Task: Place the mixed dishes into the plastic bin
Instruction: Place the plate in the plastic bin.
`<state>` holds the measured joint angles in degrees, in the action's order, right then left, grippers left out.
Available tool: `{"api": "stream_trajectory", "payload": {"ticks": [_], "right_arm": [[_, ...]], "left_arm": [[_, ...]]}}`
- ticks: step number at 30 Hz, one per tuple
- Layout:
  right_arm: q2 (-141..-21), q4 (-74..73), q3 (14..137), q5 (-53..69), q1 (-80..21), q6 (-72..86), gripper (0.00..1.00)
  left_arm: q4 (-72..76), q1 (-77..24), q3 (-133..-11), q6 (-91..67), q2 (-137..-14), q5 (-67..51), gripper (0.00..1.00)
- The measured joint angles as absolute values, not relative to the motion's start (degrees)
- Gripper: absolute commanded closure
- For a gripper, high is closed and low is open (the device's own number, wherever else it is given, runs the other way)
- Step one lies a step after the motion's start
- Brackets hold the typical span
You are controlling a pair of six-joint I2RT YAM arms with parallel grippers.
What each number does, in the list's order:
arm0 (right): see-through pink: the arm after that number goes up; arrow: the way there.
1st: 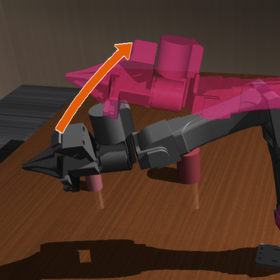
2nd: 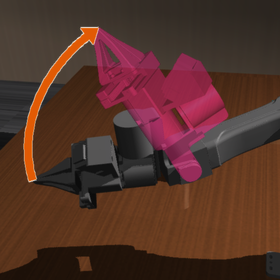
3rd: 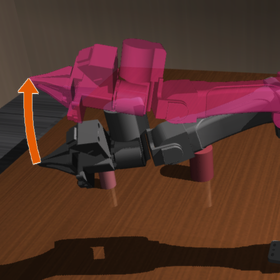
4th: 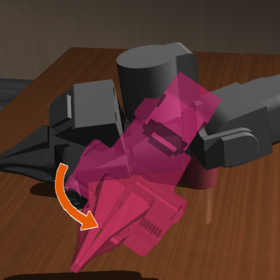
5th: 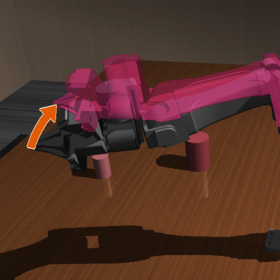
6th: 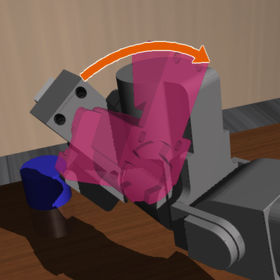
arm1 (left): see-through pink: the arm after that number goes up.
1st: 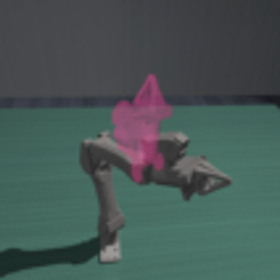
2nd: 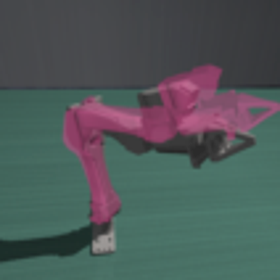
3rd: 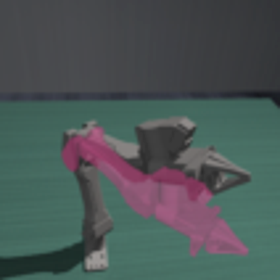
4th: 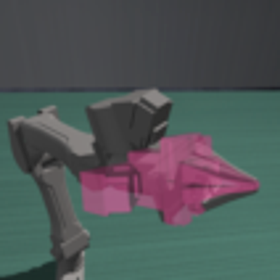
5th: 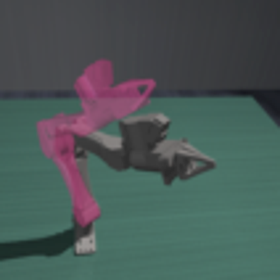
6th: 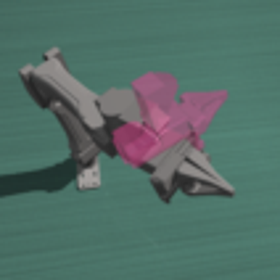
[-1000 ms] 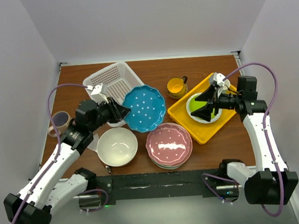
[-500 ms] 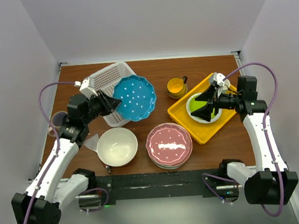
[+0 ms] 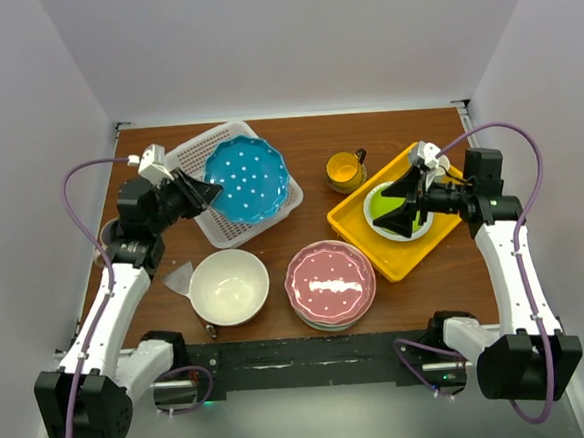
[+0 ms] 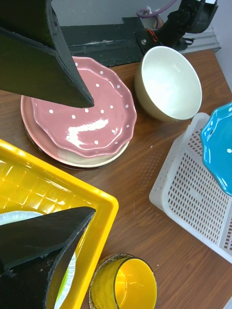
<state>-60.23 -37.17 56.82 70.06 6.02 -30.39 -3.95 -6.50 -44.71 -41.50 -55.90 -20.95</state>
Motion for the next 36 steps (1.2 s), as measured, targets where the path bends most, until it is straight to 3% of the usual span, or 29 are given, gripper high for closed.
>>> {"api": "stream_trajectory", "payload": {"ticks": [36], "right_arm": [[-60.2, -37.1, 56.5, 70.1, 6.2, -30.4, 0.12]], "left_arm": [[-0.1, 1.1, -44.7, -42.6, -59.5, -24.7, 1.00]]}}
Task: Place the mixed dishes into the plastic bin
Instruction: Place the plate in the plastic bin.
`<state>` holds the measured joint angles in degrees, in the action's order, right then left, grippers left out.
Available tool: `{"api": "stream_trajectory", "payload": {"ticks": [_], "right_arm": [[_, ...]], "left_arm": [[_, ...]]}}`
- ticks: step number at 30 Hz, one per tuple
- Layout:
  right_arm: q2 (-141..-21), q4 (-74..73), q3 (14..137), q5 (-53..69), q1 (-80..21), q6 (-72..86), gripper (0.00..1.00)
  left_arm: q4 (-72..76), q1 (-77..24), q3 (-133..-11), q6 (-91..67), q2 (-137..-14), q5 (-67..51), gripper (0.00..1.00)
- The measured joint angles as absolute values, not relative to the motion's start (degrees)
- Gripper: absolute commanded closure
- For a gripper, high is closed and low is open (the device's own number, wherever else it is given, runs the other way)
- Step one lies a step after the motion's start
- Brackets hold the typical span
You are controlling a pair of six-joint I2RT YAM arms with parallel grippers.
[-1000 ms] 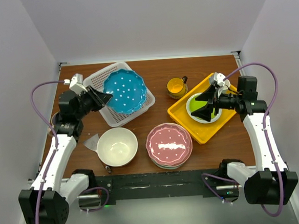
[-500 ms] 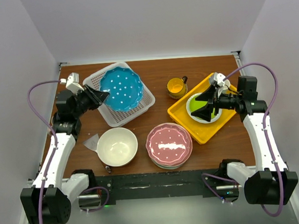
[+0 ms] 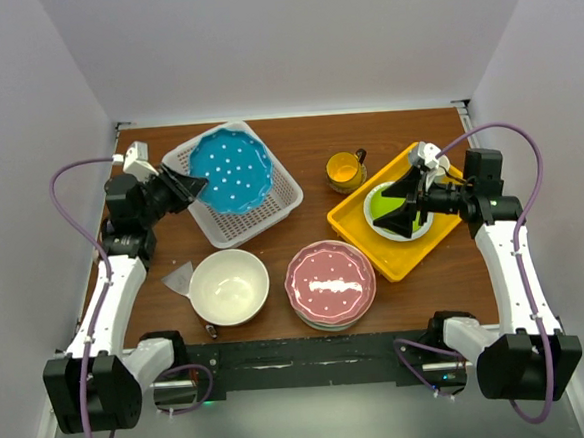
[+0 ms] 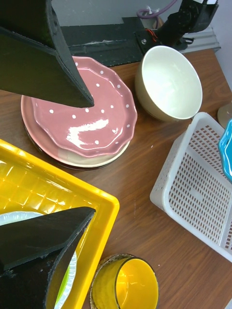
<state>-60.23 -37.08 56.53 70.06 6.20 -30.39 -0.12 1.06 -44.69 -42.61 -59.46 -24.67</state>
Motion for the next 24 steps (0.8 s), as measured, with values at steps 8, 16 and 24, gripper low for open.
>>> {"api": "stream_trajectory", "payload": {"ticks": [8, 16, 24], "right_arm": [[-60.2, -37.1, 56.5, 70.1, 6.4, -30.4, 0.12], [-60.2, -37.0, 56.5, 70.1, 6.5, -30.4, 0.12], [-60.2, -37.0, 56.4, 70.1, 6.5, -30.4, 0.12]], "left_arm": [[0.5, 2.7, -44.7, -42.9, -61.2, -24.7, 1.00], [0.9, 3.7, -44.7, -42.9, -62.0, -24.7, 1.00], [1.5, 4.6, -44.7, -42.9, -63.5, -23.5, 1.00]]}}
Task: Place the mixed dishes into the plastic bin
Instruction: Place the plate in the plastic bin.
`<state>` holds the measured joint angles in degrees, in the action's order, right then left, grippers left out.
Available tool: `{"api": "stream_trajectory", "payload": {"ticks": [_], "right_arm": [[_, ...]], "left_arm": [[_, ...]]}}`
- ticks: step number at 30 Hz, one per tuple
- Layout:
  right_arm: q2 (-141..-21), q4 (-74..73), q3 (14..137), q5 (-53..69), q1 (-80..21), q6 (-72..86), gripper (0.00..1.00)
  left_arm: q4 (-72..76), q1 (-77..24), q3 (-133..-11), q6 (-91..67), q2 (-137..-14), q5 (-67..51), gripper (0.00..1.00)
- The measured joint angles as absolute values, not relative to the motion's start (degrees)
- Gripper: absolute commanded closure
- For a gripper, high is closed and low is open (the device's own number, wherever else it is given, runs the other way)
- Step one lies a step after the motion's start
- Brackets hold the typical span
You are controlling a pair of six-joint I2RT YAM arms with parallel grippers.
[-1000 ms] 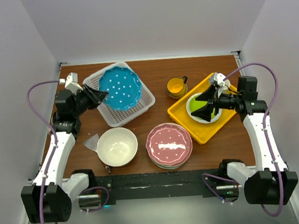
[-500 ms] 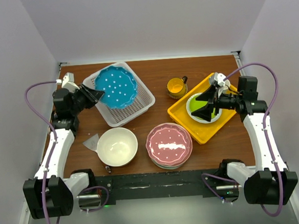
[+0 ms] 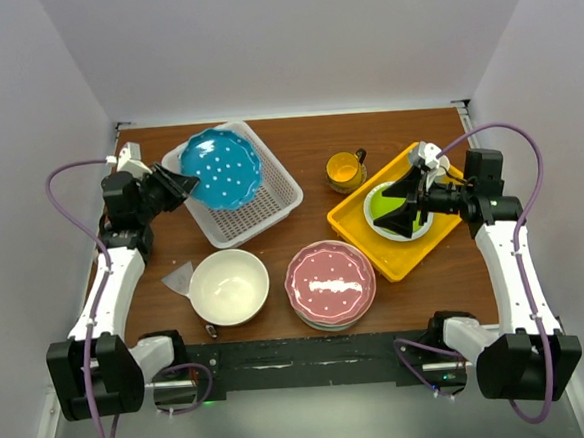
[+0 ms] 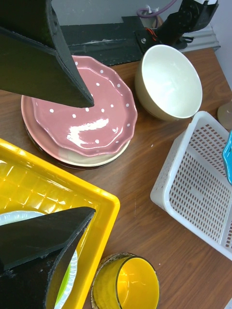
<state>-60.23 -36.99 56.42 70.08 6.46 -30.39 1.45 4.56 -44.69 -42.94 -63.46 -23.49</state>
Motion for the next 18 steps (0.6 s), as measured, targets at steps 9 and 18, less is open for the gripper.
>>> {"api": "stream_trajectory", "payload": {"ticks": [9, 18], "right_arm": [[-60.2, -36.9, 56.3, 70.1, 6.5, -30.4, 0.12], [-60.2, -36.8, 56.2, 70.1, 6.6, -30.4, 0.12]], "left_arm": [[2.7, 4.9, -44.7, -44.0, -68.5, -20.9, 1.00], [2.5, 4.9, -48.8, -44.6, -78.7, -17.2, 1.00]]}}
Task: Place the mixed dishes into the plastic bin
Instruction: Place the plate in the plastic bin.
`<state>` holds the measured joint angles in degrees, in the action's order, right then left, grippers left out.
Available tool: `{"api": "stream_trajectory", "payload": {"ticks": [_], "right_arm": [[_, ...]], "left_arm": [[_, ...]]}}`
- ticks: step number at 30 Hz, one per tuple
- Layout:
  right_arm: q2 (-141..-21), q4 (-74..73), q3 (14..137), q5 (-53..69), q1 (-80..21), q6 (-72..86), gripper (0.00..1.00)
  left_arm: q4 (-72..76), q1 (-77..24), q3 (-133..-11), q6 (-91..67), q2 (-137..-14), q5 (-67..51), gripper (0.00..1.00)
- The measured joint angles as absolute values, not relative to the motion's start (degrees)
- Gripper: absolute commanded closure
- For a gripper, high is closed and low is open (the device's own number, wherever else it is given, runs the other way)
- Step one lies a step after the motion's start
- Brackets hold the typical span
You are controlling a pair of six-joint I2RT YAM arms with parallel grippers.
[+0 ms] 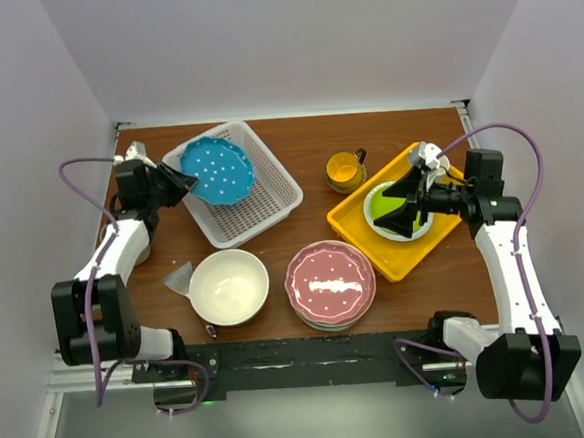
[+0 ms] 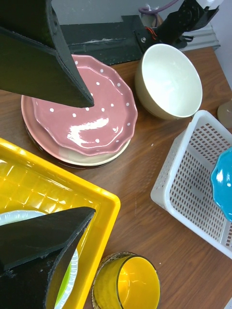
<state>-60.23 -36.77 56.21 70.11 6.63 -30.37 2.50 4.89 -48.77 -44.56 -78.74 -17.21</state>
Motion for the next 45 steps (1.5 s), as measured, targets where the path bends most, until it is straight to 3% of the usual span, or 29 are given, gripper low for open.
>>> {"api": "stream_trajectory", "payload": {"ticks": [18, 31, 39, 45], "right_arm": [[-60.2, -36.6, 56.1, 70.1, 6.9, -30.2, 0.12], [-60.2, -36.4, 56.0, 70.3, 7.2, -30.0, 0.12], [-60.2, -36.4, 56.0, 70.3, 7.2, -30.0, 0.12], [-60.2, -36.4, 56.0, 70.3, 7.4, -30.0, 0.12]], "left_arm": [[-0.1, 4.6, -62.8, -44.7, -95.3, -12.7, 1.00], [-3.0, 2.5, -66.3, -43.7, -101.4, -12.2, 1.00], [-4.1, 2.2, -67.4, -43.6, -103.1, -12.2, 0.69], [-4.5, 2.2, -69.8, -43.2, -104.0, -12.4, 0.54]]}}
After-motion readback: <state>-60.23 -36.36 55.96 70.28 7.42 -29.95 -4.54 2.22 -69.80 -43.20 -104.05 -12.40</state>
